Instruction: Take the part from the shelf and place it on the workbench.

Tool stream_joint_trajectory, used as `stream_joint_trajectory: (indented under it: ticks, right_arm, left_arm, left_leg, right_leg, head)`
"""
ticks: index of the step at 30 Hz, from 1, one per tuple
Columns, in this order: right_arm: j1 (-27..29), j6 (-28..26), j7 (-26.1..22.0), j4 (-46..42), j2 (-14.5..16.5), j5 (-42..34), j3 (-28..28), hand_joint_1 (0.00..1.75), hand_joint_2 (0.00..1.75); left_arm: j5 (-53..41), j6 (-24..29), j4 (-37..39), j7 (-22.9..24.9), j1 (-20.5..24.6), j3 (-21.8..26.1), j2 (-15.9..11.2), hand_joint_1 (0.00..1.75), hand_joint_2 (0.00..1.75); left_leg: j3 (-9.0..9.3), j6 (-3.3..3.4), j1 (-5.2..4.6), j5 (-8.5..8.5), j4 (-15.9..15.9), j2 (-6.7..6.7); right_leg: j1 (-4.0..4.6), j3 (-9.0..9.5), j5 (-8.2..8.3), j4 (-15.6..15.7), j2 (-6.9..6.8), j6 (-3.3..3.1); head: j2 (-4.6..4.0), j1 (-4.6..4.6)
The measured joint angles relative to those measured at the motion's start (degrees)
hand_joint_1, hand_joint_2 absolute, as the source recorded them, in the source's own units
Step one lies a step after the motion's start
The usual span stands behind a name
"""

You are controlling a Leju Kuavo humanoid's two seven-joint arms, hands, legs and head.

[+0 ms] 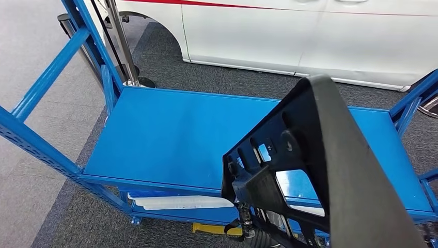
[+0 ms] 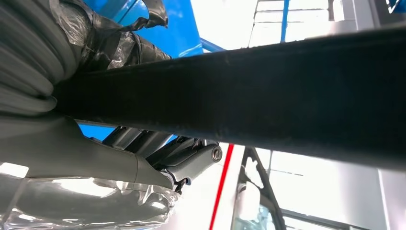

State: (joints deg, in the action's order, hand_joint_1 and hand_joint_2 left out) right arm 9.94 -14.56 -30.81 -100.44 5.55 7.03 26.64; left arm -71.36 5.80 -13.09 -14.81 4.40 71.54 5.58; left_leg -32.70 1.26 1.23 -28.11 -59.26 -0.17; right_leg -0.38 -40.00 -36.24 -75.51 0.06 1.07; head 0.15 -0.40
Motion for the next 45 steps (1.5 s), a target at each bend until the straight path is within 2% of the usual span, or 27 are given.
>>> stream_joint_trajectory:
  ticks: [1, 2, 3, 5, 6, 9, 11, 14, 15, 16, 17, 19, 21, 25, 27, 29, 30, 31, 32, 33, 34, 36, 38, 40, 41, 42, 45]
  right_arm:
    - [0.10, 0.00, -0.01, 0.08, -0.04, 0.01, 0.00, 1.75, 1.75]
    - [0.16, 0.00, -0.01, 0.14, -0.06, 0.01, 0.00, 1.75, 1.75]
    - [0.18, 0.00, -0.01, 0.16, -0.07, 0.01, 0.00, 1.75, 1.75]
    - [0.17, 0.00, -0.04, 0.17, -0.07, 0.02, 0.01, 1.75, 1.75]
    - [0.18, 0.00, -0.07, 0.19, -0.07, 0.02, 0.02, 1.75, 1.75]
    - [0.28, -0.04, -0.19, 0.21, -0.06, 0.03, 0.04, 1.75, 1.75]
    - [0.37, -0.22, -0.63, 0.19, -0.05, 0.09, 0.07, 1.75, 1.75]
    - [0.96, -0.96, -1.92, 0.13, -0.06, 0.31, 0.09, 1.75, 1.75]
    - [1.28, -1.23, -2.42, 0.08, -0.11, 0.35, 0.08, 1.75, 1.75]
    - [1.66, -1.49, -2.92, -0.03, -0.18, 0.37, 0.06, 1.75, 1.75]
    - [2.07, -1.70, -3.43, -0.22, -0.29, 0.38, 0.05, 1.75, 1.75]
    - [2.90, -2.02, -4.27, -0.82, -0.52, 0.40, 0.04, 1.75, 1.75]
    - [3.68, -2.16, -4.79, -1.46, -0.76, 0.41, 0.03, 1.75, 1.75]
    - [5.16, -2.21, -5.40, -2.26, -1.27, 0.36, -0.03, 1.75, 1.75]
    - [5.66, -2.22, -5.62, -2.46, -1.47, 0.31, -0.10, 1.75, 1.75]
    - [5.86, -2.25, -5.78, -2.40, -1.61, 0.26, -0.13, 1.75, 1.75]
    - [5.78, -2.26, -5.80, -2.19, -1.64, 0.15, -0.09, 1.75, 1.75]
    - [5.55, -2.27, -5.80, -1.74, -1.66, -0.04, -0.02, 1.75, 1.75]
    - [5.11, -2.23, -5.81, -1.04, -1.66, -0.34, 0.09, 1.75, 1.75]
    - [4.46, -2.09, -5.88, -0.11, -1.64, -0.73, 0.25, 1.75, 1.75]
    - [3.66, -1.86, -6.01, 0.99, -1.58, -1.20, 0.43, 1.75, 1.75]
    - [1.96, -1.24, -6.35, 3.01, -1.33, -2.07, 0.77, 1.75, 1.75]
    - [0.72, -0.85, -6.66, 4.43, -1.03, -2.58, 0.94, 1.75, 1.75]
    - [0.15, -0.79, -6.87, 5.21, -0.85, -2.79, 1.00, 1.75, 1.75]
    - [0.08, -0.82, -6.96, 5.38, -0.80, -2.90, 1.02, 1.75, 1.75]
    - [0.19, -0.85, -7.05, 5.39, -0.79, -3.03, 0.99, 1.75, 1.75]
    - [1.55, -0.61, -7.29, 4.54, -0.87, -3.63, 0.63, 1.75, 1.75]
  left_arm:
    - [0.00, 0.01, 0.00, 0.02, 0.00, 0.08, 0.02, 0.00, 1.75]
    - [0.00, 0.01, 0.00, 0.04, 0.00, 0.15, 0.05, 0.00, 1.75]
    - [0.00, 0.01, 0.00, 0.04, 0.01, 0.21, 0.10, 0.00, 1.75]
    - [0.00, 0.01, 0.01, 0.04, 0.04, 0.24, 0.20, 0.00, 1.75]
    - [0.00, 0.01, 0.02, 0.05, 0.06, 0.26, 0.24, 0.00, 1.75]
    - [-0.07, 0.07, 0.02, 0.12, 0.08, 0.29, 0.26, 0.00, 1.75]
    - [-0.30, 0.10, 0.02, 0.15, 0.07, 0.29, 0.24, 0.00, 1.75]
    - [-0.73, 0.03, 0.02, 0.21, 0.03, 0.28, 0.26, 0.00, 1.75]
    - [-0.89, 0.07, 0.02, 0.29, -0.01, 0.28, 0.27, 0.00, 1.75]
    - [-1.04, 0.14, 0.02, 0.39, -0.05, 0.28, 0.28, 0.00, 1.75]
    - [-1.19, 0.21, 0.02, 0.48, -0.06, 0.28, 0.27, 0.00, 1.75]
    - [-1.41, 0.30, 0.02, 0.73, 0.01, 0.28, 0.26, 0.00, 1.75]
    - [-1.62, 0.40, 0.02, 1.08, 0.13, 0.27, 0.25, 0.00, 1.75]
    - [-1.63, 0.42, 0.02, 1.35, 0.11, 0.24, 0.34, 0.00, 1.75]
    - [-1.39, 0.29, 0.02, 1.28, 0.23, 0.24, 0.41, 0.00, 1.75]
    - [-0.86, 0.14, 0.02, 1.26, 0.32, 0.27, 0.29, 0.00, 1.75]
    - [-0.44, 0.05, 0.02, 1.31, 0.32, 0.36, 0.15, 0.00, 1.75]
    - [0.06, -0.07, 0.02, 1.37, 0.34, 0.53, -0.04, 0.00, 1.75]
    - [0.59, -0.23, 0.02, 1.48, 0.36, 0.76, -0.24, 0.00, 1.75]
    - [1.09, -0.42, 0.02, 1.60, 0.39, 1.06, -0.43, 0.00, 1.75]
    - [1.61, -0.58, 0.02, 1.74, 0.46, 1.38, -0.60, 0.00, 1.75]
    - [2.41, -0.78, 0.02, 2.01, 0.59, 1.95, -0.86, 0.00, 1.75]
    - [2.71, -0.79, 0.02, 2.13, 0.65, 2.39, -1.13, 0.00, 1.75]
    - [2.47, -0.74, 0.02, 2.05, 0.60, 2.64, -1.34, 0.00, 1.75]
    - [2.21, -0.68, 0.02, 1.96, 0.54, 2.70, -1.40, 0.00, 1.75]
    - [1.93, -0.58, 0.02, 1.86, 0.45, 2.71, -1.45, 0.00, 1.75]
    - [1.20, -0.09, 0.03, 1.50, 0.30, 2.71, -1.36, 0.00, 1.75]
  left_leg:
    - [0.05, -0.01, 0.00, -0.01, 0.00, -0.01]
    - [0.14, -0.04, 0.01, -0.03, 0.00, -0.05]
    - [0.28, -0.10, 0.01, -0.07, 0.00, -0.11]
    - [0.41, -0.38, -0.03, -0.13, 0.06, -0.17]
    - [0.41, -0.60, -0.05, -0.13, 0.12, -0.18]
    - [0.44, -1.54, -0.03, 0.01, 0.33, -0.16]
    - [-0.19, -2.02, -0.04, -1.86, -1.53, -0.14]
    - [-3.85, -2.40, -0.03, -7.79, -11.30, -0.11]
    - [-4.80, -2.48, -0.03, -8.87, -14.10, -0.11]
    - [-4.94, -2.49, -0.03, -8.95, -15.16, -0.11]
    - [-3.98, -2.42, -0.04, -7.94, -13.94, -0.10]
    - [0.20, -2.02, -0.07, -4.77, -6.66, -0.11]
    - [2.95, -1.53, -0.32, -3.00, -1.01, -0.16]
    - [2.65, -0.39, -0.44, -1.83, 0.13, -0.04]
    - [1.99, 0.43, -0.15, -0.76, 0.57, 0.27]
    - [0.95, 0.81, -0.14, 0.16, 0.57, 0.50]
    - [0.35, 0.78, -0.16, 0.56, 0.53, 0.59]
    - [-0.23, 0.72, -0.17, 0.97, 0.49, 0.68]
    - [-0.78, 0.62, -0.18, 1.37, 0.45, 0.75]
    - [-1.27, 0.49, -0.17, 1.78, 0.42, 0.78]
    - [-1.68, 0.31, -0.17, 2.19, 0.41, 0.77]
    - [-2.21, -0.27, -0.19, 3.05, 0.50, 0.70]
    - [-2.29, -1.05, -0.09, 3.93, 0.79, 0.64]
    - [-2.38, -1.81, 0.01, 4.58, 1.09, 0.54]
    - [-2.71, -2.11, 0.03, 4.05, 0.84, 0.49]
    - [-3.26, -2.33, 0.02, 2.34, -0.33, 0.43]
    - [-5.53, -2.64, 0.07, -5.97, -9.43, 0.39]
  right_leg:
    - [-0.06, 0.07, 0.88, 0.20, 0.00, -0.02]
    - [-0.10, 1.22, 2.71, 2.60, -0.01, -0.14]
    - [-0.09, 3.20, 4.94, 6.65, -0.01, -0.35]
    - [0.17, 6.64, 7.42, 13.70, 0.03, -0.93]
    - [0.38, 7.40, 7.73, 15.44, 0.07, -1.17]
    - [0.57, 7.45, 8.07, 16.24, 0.12, -1.92]
    - [0.29, 7.54, 8.65, 16.88, -0.05, -2.66]
    - [0.40, 7.07, 9.02, 16.92, -0.29, -3.16]
    - [0.51, 6.80, 9.06, 16.71, -0.33, -3.21]
    - [0.61, 6.51, 9.08, 16.46, -0.34, -3.24]
    - [0.67, 6.26, 9.09, 16.17, -0.33, -3.25]
    - [0.71, 5.78, 9.08, 15.49, -0.28, -3.21]
    - [0.86, 5.26, 9.20, 14.82, -0.22, -2.83]
    - [0.84, 4.73, 9.61, 14.57, 0.02, -1.43]
    - [0.64, 3.71, 6.53, 11.84, 0.13, -0.77]
    - [0.18, 1.86, 1.42, 5.59, 0.13, -0.20]
    - [-0.02, 1.24, -0.21, 2.61, 0.11, 0.04]
    - [-0.19, 1.28, -0.72, 0.90, 0.10, 0.20]
    - [-0.33, 2.21, -0.08, 1.03, 0.08, 0.29]
    - [-0.43, 4.21, 1.46, 3.29, 0.06, 0.26]
    - [-0.49, 7.05, 3.13, 7.20, 0.06, 0.10]
    - [-0.24, 12.16, 4.54, 15.19, 0.12, -0.43]
    - [0.23, 13.67, 4.50, 18.23, 0.18, -0.98]
    - [0.29, 13.08, 5.49, 18.45, 0.08, -1.70]
    - [0.19, 12.67, 6.10, 18.68, -0.03, -2.13]
    - [0.06, 12.11, 6.82, 18.91, -0.15, -2.63]
    - [0.23, 9.73, 8.54, 18.69, -0.44, -3.44]
  head:
    - [0.00, 0.01]
    - [0.00, 0.01]
    - [0.00, 0.01]
    - [0.00, 0.00]
    - [0.00, 0.00]
    - [0.00, -0.02]
    - [0.00, -0.03]
    - [0.00, -0.05]
    - [0.00, -0.05]
    - [0.00, -0.05]
    - [0.00, -0.06]
    - [0.00, -0.05]
    - [0.00, -0.05]
    - [0.00, -0.05]
    - [0.00, 0.00]
    - [0.00, 0.03]
    - [0.00, 0.03]
    - [0.00, 0.03]
    - [0.00, 0.03]
    - [0.00, 0.03]
    - [0.00, 0.03]
    - [0.00, 0.01]
    - [0.00, -0.01]
    - [0.00, -0.01]
    - [0.00, -0.02]
    - [0.00, -0.02]
    - [0.00, -0.04]
